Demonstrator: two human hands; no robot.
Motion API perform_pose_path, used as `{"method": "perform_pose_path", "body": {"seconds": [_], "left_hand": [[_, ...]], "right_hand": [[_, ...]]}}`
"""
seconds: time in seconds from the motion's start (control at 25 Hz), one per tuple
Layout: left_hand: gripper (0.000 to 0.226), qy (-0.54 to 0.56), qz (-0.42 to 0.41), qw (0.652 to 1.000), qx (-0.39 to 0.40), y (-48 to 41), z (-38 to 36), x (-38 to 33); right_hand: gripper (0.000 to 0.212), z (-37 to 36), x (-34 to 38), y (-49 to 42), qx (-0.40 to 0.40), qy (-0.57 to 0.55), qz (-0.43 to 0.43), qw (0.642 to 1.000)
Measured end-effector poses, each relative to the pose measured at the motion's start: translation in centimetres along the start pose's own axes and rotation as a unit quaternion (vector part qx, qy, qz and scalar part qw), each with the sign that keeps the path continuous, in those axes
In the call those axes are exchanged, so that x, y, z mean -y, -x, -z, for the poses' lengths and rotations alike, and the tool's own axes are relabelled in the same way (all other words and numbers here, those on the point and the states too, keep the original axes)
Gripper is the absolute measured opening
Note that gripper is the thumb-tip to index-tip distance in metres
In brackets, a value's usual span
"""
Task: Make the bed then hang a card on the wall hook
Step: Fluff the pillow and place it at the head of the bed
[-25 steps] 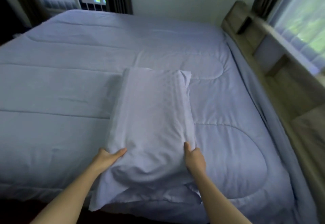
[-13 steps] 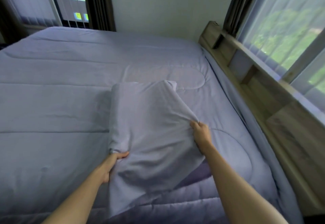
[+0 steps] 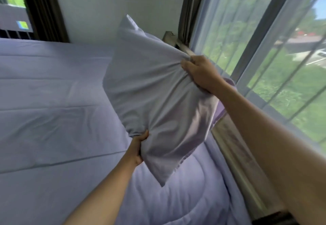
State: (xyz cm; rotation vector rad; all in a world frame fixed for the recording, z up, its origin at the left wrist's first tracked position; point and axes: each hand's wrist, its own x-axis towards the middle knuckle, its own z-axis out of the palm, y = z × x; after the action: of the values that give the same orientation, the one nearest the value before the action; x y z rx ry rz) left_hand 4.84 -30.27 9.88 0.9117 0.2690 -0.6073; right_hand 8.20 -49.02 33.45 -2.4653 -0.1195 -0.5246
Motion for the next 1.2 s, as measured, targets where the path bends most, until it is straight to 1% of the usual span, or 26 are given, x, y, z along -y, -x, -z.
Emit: {"method": "perform_pose_path", "body": {"seconds": [0.12, 0.24, 0.32, 0.4, 0.48, 0.52, 0.56, 0.6, 0.64, 0.68, 0.76, 0.8, 0.88, 0.96, 1.0, 1.08, 1.16, 1.2], "left_hand": [[0.04, -0.02, 0.011, 0.999, 0.041, -5.4, -6.1, 2.7], [0.041, -0.039, 0.04, 0.996, 0.067, -10.1, -10.9, 6.2], [0.041, -0.072, 0.084, 0.992, 0.057, -12.4, -13.0, 9.4], [0.046, -0.123, 0.128, 0.983, 0.047, -14.0, -14.0, 13.4], [0.063, -0.258, 0.159, 0.952, 0.045, -15.1, -13.9, 18.1], [0.06, -0.318, 0.142, 0.936, 0.05, -14.7, -14.1, 19.2], [0.05, -0.362, 0.111, 0.924, 0.042, -14.6, -14.4, 20.1], [0.042, -0.39, 0.092, 0.916, 0.036, -14.7, -14.7, 20.3], [0.039, -0.406, 0.081, 0.909, 0.041, -14.4, -15.5, 20.3], [0.04, -0.406, 0.081, 0.909, 0.046, -14.0, -16.4, 19.7], [0.044, -0.394, 0.069, 0.915, 0.057, -13.9, -17.6, 19.2], [0.045, -0.386, 0.068, 0.919, 0.048, -13.7, -18.0, 19.2], [0.045, -0.397, 0.081, 0.914, 0.027, -13.1, -18.0, 19.3], [0.044, -0.439, 0.089, 0.893, 0.044, -12.3, -17.4, 19.1], [0.043, -0.475, 0.093, 0.872, 0.066, -11.7, -17.2, 18.9], [0.042, -0.571, 0.087, 0.81, 0.103, -11.0, -16.5, 18.2], [0.046, -0.634, 0.063, 0.765, 0.099, -11.1, -16.2, 16.6], [0.051, -0.665, 0.04, 0.741, 0.082, -11.4, -15.9, 15.7]], "right_hand": [[0.037, 4.6, -7.4, -0.1, -0.045, 0.003, -0.03, 0.999], [0.036, 7.2, -13.8, 0.8, -0.099, 0.033, -0.046, 0.993], [0.037, 7.9, -17.9, 1.8, -0.118, 0.065, -0.067, 0.989], [0.038, 7.6, -22.6, 3.8, -0.098, 0.094, -0.107, 0.985], [0.039, 6.5, -27.4, 7.0, -0.037, 0.135, -0.148, 0.979], [0.04, 6.1, -29.2, 8.7, -0.013, 0.157, -0.162, 0.974], [0.039, 6.0, -30.6, 10.0, -0.015, 0.175, -0.177, 0.968], [0.039, 6.2, -31.5, 10.6, -0.036, 0.189, -0.19, 0.963], [0.042, 6.6, -32.1, 10.6, -0.056, 0.203, -0.19, 0.959], [0.045, 7.1, -32.1, 10.1, -0.062, 0.213, -0.179, 0.958], [0.044, 7.7, -31.9, 8.4, -0.07, 0.221, -0.158, 0.96], [0.042, 7.8, -32.0, 7.7, -0.076, 0.22, -0.164, 0.959], [0.04, 7.8, -32.6, 7.8, -0.073, 0.223, -0.205, 0.95], [0.04, 7.6, -33.3, 9.1, -0.043, 0.237, -0.244, 0.94], [0.039, 7.4, -33.2, 9.4, -0.029, 0.241, -0.254, 0.936], [0.036, 7.1, -32.2, 9.6, -0.027, 0.271, -0.26, 0.926], [0.03, 6.8, -30.7, 9.5, -0.045, 0.314, -0.252, 0.914], [0.029, 6.5, -29.8, 9.6, -0.044, 0.338, -0.253, 0.905]]}}
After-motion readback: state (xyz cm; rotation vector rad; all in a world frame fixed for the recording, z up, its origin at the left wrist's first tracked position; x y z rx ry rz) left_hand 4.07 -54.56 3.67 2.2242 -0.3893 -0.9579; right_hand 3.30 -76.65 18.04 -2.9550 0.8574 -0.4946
